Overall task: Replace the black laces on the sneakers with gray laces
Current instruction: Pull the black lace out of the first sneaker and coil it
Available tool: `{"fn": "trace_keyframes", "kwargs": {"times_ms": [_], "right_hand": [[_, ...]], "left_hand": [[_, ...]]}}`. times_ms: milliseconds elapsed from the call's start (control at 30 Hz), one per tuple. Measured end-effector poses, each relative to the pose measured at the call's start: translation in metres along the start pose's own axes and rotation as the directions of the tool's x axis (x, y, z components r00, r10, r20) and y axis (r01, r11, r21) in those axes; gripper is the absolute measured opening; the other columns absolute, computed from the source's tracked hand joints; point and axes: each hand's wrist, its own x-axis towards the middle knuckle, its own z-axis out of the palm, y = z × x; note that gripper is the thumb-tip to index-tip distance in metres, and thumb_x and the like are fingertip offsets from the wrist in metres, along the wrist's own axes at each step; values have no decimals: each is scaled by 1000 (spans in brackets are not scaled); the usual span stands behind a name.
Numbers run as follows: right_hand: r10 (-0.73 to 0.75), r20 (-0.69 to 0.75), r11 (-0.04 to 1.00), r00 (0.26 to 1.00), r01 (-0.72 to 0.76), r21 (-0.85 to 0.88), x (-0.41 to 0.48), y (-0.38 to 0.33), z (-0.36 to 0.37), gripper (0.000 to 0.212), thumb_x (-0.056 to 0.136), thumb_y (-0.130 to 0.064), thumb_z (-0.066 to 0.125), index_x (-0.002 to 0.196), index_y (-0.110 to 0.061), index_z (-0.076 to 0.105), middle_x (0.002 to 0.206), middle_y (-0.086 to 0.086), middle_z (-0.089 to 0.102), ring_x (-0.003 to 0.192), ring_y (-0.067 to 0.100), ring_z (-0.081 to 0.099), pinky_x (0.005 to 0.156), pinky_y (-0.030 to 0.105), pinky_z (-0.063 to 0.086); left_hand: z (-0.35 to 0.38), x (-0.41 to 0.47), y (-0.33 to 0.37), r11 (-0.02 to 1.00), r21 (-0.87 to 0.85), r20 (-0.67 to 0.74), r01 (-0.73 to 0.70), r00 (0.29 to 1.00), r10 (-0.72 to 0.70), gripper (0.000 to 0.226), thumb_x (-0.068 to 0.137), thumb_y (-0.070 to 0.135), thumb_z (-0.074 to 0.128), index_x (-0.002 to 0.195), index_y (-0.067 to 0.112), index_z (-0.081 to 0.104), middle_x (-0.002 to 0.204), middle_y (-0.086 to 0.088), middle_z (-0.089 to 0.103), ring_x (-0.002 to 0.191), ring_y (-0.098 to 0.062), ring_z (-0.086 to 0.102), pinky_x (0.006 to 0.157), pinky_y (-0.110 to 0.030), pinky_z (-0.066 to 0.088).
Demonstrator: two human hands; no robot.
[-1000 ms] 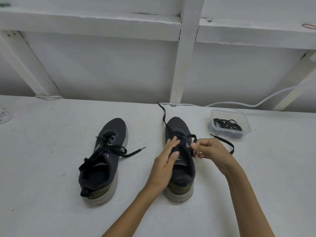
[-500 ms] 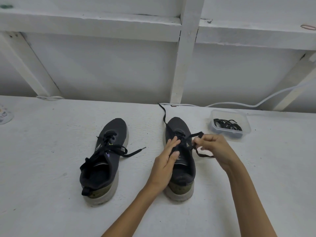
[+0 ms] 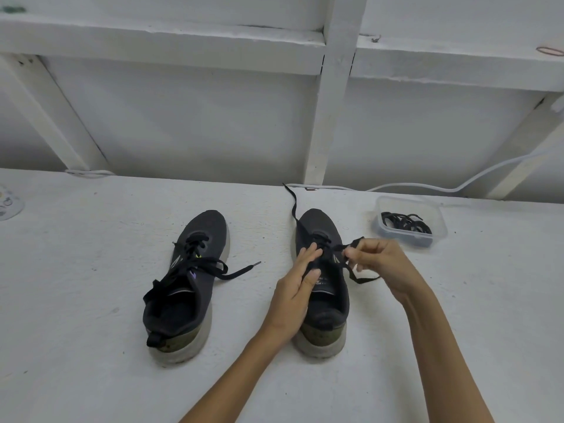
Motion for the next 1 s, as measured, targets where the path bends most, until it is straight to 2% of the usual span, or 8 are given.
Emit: {"fn": "trace_keyframes", "kwargs": {"times_ms": [133, 200, 367, 467, 600, 733, 867, 1000], "right_hand": [[-12, -344, 966, 939, 99, 238, 9, -6, -11, 19, 91, -15, 65, 72, -10, 64, 72, 3, 65, 58, 10, 62, 61, 23, 45], [9, -365, 948, 931, 109, 301, 10, -6, -12, 18, 93, -22, 63, 77, -12, 64, 75, 2, 66, 63, 9, 64, 64, 24, 48], [100, 27, 988, 995, -102, 116, 2, 1, -1, 35, 79, -39, 64, 94, -8, 71, 78, 6, 65, 67, 12, 61, 66, 27, 50], [92, 119, 995, 989, -96, 28, -4, 2, 1, 19, 80, -27, 70, 71, -11, 73, 64, 7, 59, 59, 13, 55, 63, 25, 45], [-19, -182, 997, 983, 33, 74, 2, -3, -5, 20, 86, -13, 69, 68, -4, 67, 59, 9, 62, 54, 13, 54, 58, 25, 37], [43, -435, 937, 899, 114, 329, 10, -6, -19, 19, 93, -26, 63, 81, -11, 66, 69, 0, 65, 59, 9, 60, 60, 22, 43], [85, -126, 974, 988, -55, 222, 8, -1, -11, 35, 82, -44, 60, 90, -11, 69, 78, 0, 70, 66, 12, 64, 62, 23, 48], [93, 163, 996, 982, -90, -27, -4, 1, 1, 28, 77, -33, 69, 81, -6, 75, 75, 11, 68, 64, 11, 59, 60, 21, 43]], "left_hand": [[0, -1, 0, 1000, -11, 4, 0, 1000, 0, 35, 103, 22, 43, 136, 35, 45, 151, 21, 35, 140, 13, 20, 109, -5, 20], [0, -1, -1, 1000, -16, 3, -2, 1000, 2, 36, 103, 22, 43, 137, 33, 46, 150, 22, 35, 140, 12, 20, 109, -5, 20], [0, 0, -1, 1000, -3, -5, -5, 1000, 5, 35, 103, 21, 43, 134, 36, 45, 151, 20, 35, 141, 10, 22, 109, -5, 20], [0, 0, 0, 1000, 5, -4, -9, 1000, 9, 35, 103, 21, 43, 133, 37, 45, 151, 18, 35, 141, 9, 22, 109, -6, 21], [0, 0, 0, 1000, 2, 6, -6, 1000, 6, 35, 103, 21, 43, 135, 36, 45, 152, 19, 35, 140, 10, 21, 111, -7, 20], [0, 0, 1, 1000, -5, 3, -7, 1000, 7, 35, 103, 20, 43, 133, 37, 45, 150, 21, 35, 139, 13, 21, 110, -6, 20], [-1, 0, 0, 1000, -4, -4, -10, 1000, 10, 35, 103, 20, 44, 132, 39, 46, 149, 22, 36, 139, 12, 23, 110, -7, 21], [0, 1, 0, 1000, 6, -9, -17, 1000, 17, 35, 103, 19, 44, 131, 40, 46, 151, 18, 37, 141, 8, 24, 111, -8, 22]]}}
